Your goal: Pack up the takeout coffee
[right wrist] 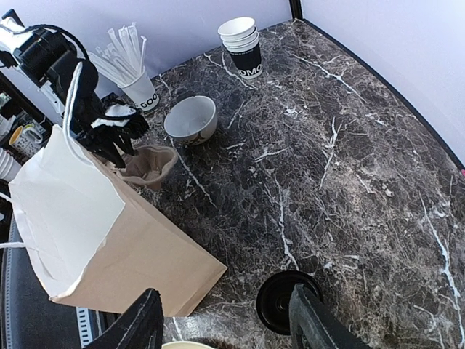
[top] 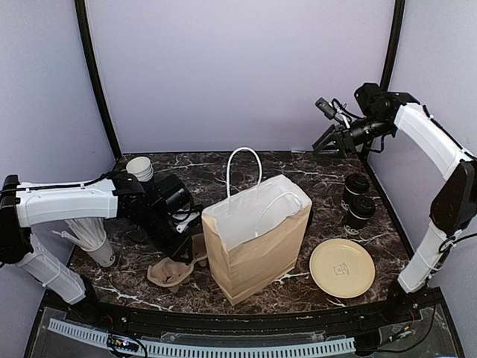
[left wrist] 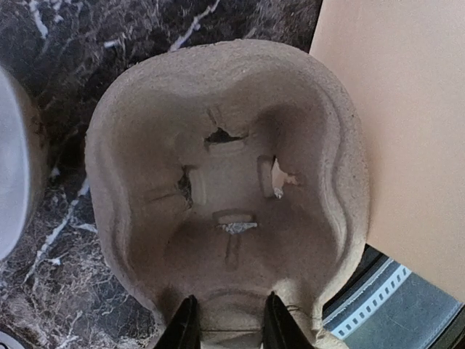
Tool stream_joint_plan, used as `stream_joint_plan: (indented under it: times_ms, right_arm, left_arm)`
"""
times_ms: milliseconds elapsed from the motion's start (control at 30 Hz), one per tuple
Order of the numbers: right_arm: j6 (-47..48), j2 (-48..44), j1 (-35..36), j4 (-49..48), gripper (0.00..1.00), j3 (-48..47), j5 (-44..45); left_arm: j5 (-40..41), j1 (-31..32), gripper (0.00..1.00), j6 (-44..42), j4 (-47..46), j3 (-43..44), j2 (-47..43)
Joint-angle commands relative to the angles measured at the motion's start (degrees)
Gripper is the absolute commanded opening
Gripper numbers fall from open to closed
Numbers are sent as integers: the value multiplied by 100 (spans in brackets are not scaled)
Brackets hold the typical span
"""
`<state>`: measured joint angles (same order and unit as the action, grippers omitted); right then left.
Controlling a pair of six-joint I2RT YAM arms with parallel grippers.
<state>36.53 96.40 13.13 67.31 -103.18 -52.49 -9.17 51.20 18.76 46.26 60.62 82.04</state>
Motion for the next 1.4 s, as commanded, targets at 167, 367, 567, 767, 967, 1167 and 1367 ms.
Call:
stream_joint_plan:
  times_ms: [167,367,567,767,967,1167,1367]
  right_arm:
    - [136,-17,-3,11,59,43,-111]
    - [195,19,-3,56,60,34,-129]
    - [258,75,-3,78,59,78,-190]
    - [335,77,-3,163,59,98,-203]
    - [337,-7,-3,106,59,202,-199]
    - [371,-6,-3,125,59,208,-200]
    - [397,-7,-3,122,59,222,-221]
  left_arm:
    - [176,91,34,283,-319,-330,557]
    - [-194,89,47,416,17,-275,632]
    - [-300,82,50,616,132,-254,583]
    - [-513,84,48,972,161,-141,1002]
    - [-106,88,46,1230,344,-81,1198]
    - [-44,88,33,1217,505,86,1193]
    - [153,87,42,1308,650,167,1235]
